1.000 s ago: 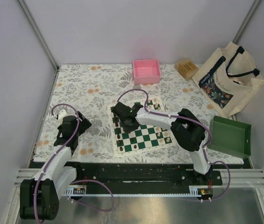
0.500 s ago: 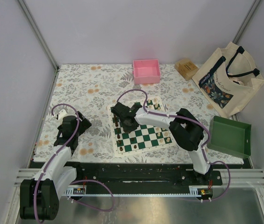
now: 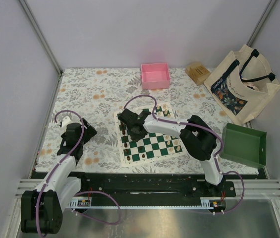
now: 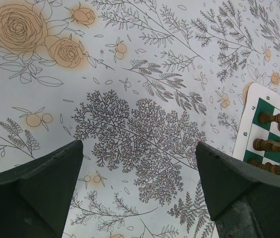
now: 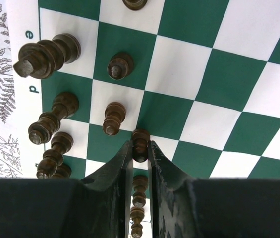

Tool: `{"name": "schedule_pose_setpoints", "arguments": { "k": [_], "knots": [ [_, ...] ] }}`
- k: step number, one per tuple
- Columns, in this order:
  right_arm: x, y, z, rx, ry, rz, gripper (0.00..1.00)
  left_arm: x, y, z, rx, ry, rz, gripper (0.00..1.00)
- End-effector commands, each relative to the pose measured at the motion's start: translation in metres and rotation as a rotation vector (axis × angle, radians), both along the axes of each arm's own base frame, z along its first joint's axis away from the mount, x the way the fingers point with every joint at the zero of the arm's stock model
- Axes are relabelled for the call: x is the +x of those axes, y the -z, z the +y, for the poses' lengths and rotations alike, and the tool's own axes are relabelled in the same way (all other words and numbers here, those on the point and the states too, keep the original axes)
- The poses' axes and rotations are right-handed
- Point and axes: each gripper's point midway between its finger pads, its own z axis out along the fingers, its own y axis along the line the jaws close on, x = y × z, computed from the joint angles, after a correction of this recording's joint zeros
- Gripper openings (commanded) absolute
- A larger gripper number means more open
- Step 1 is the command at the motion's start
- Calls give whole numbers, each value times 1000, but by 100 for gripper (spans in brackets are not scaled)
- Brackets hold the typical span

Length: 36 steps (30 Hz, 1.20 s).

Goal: Set up the chess pieces on the board

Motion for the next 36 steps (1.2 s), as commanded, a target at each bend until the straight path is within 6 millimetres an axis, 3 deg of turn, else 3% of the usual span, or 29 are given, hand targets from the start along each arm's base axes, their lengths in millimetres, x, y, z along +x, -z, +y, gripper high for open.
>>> {"name": "schedule_pose_setpoints", "arguments": {
  "k": [1, 31, 36],
  "knots": [
    [-5, -29, 14, 95, -8, -28, 20, 8, -9, -1, 0, 11, -45, 99],
    [-21, -25, 30, 124, -31, -12, 21, 8, -10, -1, 0, 11, -48, 99],
    [-21, -21, 30, 117, -29, -9, 26, 8, -9, -2, -1, 12, -46, 99]
  ]
}}
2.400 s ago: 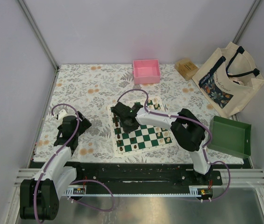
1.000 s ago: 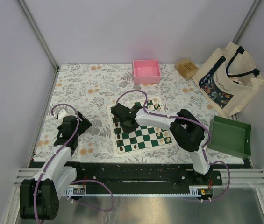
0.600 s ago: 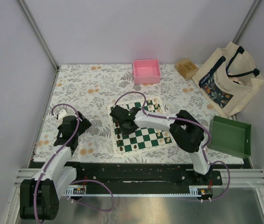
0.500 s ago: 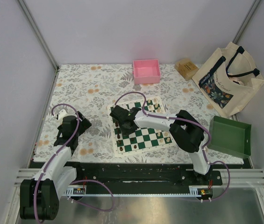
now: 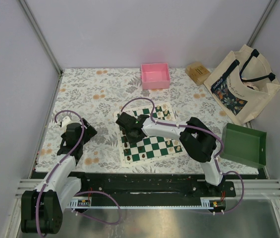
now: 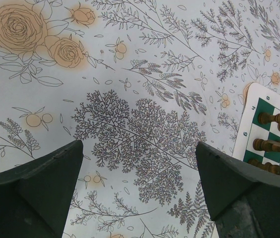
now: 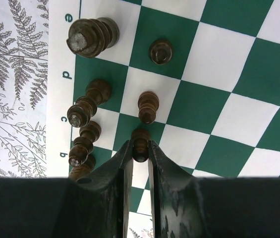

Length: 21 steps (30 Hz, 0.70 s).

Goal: Set up the chess pieces on the board

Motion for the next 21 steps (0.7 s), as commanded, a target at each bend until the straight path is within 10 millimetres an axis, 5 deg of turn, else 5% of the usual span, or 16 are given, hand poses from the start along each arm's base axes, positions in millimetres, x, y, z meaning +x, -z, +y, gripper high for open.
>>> {"name": "schedule_pose_setpoints", "arguments": {
  "k": [1, 11, 18, 21],
  "knots": [
    [-3, -19, 11, 62, -4, -15, 27, 9, -10, -1, 0, 11, -49, 99],
    [-4, -33, 9, 79, -6, -28, 40, 8, -10, -2, -1, 12, -48, 99],
    [-3, -73, -13, 114, 3, -125, 43, 8, -10, -2, -1, 12, -48, 99],
    [-7, -72, -24, 108, 8, -127, 45, 8, -10, -2, -1, 12, -49, 99]
  ]
}}
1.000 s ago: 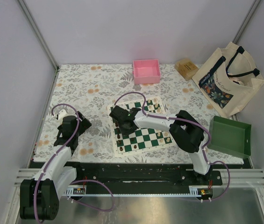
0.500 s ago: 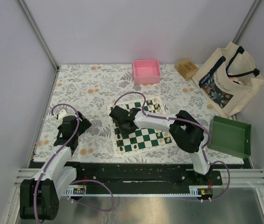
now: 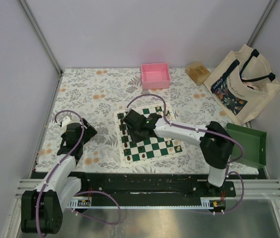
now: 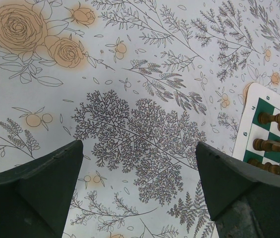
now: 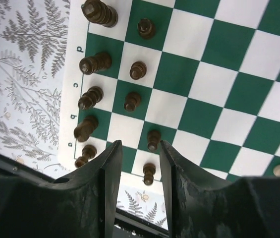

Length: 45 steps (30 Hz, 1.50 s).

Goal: Set up the chess pieces on the board

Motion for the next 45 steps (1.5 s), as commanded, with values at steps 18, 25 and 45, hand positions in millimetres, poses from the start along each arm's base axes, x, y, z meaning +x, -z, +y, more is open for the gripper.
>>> {"name": "schedule_pose_setpoints", "arguments": {
  "k": [18, 25, 45],
  "knots": [
    [-20, 28, -10, -38, -31, 63, 45, 8, -9, -2, -2, 13, -46, 99],
    [-18, 37, -15, -73, -26, 61, 41, 8, -9, -2, -2, 13, -46, 99],
    [-21, 40, -19, -84, -34, 66, 28, 9, -10, -2, -3, 15, -48, 99]
  ]
}}
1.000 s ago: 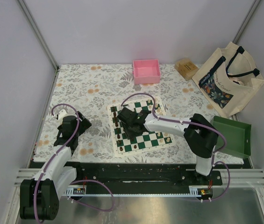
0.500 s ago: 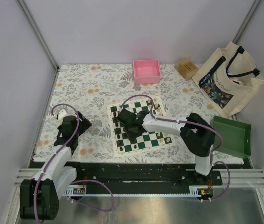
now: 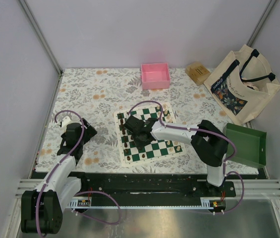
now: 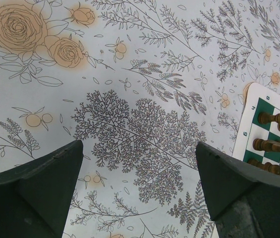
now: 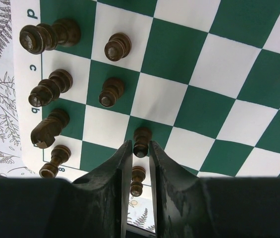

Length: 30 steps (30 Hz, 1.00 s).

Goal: Set up the chess pieces on the board

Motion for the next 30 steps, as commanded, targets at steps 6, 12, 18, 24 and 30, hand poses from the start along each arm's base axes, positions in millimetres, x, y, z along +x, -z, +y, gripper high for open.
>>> {"name": "schedule_pose_setpoints", "arguments": {
  "k": [6, 12, 18, 24, 30],
  "knots": [
    [-2, -1, -1, -7, -4, -13, 27, 9, -9, -4, -5, 24, -43, 99],
    [-4, -6, 4, 18, -1, -13, 26, 10, -8, -4, -4, 28, -38, 99],
    [-10, -10, 9, 30, -20, -13, 26, 9, -9, -4, -4, 24, -46, 99],
    [-15, -16, 17, 51, -36, -14, 26, 9, -9, -3, -2, 20, -44, 99],
    [-21, -20, 26, 67, -51, -16, 26, 9, -8, -3, -4, 22, -43, 99]
  ]
}}
